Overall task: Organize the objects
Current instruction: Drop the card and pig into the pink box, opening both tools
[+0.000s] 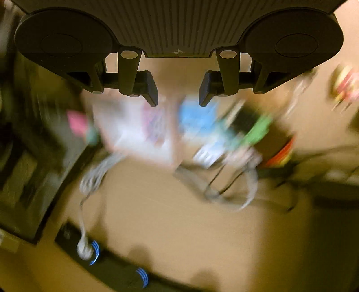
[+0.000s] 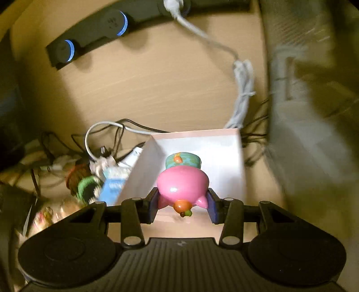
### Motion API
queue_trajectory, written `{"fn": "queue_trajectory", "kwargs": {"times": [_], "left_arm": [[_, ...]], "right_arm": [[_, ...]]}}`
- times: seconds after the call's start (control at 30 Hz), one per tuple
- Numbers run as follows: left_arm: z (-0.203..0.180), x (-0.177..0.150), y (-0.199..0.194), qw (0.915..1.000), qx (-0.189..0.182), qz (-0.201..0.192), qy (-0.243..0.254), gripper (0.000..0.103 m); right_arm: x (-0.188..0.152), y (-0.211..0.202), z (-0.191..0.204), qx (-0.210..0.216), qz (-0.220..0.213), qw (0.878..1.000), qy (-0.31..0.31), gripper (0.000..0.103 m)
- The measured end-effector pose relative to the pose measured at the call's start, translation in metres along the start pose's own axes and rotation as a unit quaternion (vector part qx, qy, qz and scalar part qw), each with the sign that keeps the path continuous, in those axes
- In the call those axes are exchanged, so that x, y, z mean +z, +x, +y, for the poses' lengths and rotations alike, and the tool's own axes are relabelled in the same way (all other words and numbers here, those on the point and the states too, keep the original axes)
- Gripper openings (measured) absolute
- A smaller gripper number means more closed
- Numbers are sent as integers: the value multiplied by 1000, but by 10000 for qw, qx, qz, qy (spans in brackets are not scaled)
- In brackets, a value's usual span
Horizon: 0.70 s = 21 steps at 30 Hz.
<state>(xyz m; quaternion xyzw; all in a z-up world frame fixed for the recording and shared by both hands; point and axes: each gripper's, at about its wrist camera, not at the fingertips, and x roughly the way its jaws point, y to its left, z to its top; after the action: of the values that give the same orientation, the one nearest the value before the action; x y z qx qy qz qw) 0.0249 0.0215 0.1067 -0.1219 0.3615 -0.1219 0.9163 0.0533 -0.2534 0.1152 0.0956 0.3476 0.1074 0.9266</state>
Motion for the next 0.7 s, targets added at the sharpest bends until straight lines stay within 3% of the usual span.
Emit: {"fn": "queue_trajectory", "kwargs": {"times": [0.17,0.23,0.33,0.47,0.6,0.7], "left_arm": [[47,-55,-28,9961,436,475,-604,44],[58,-65,-37,9942,588,561,-708,44],[74,-68,-50,9929,861,462,-679,44],[86,-52,-51,9919,742,222,-1002,44],[100,-23,-32,9772,385,179,-2080,44],[103,2,-2,9677,413,328,-2466,44]], "right_arm": [[30,73,16,406,574,9968,392,44],[32,88,25,462,768,9948,485,53],[28,80,41,445,632,9966,282,62],[17,51,61,344,371,9980,-381,69],[-10,15,84,128,127,9932,-1147,75],[-35,-6,92,106,117,9908,-1347,76]]}}
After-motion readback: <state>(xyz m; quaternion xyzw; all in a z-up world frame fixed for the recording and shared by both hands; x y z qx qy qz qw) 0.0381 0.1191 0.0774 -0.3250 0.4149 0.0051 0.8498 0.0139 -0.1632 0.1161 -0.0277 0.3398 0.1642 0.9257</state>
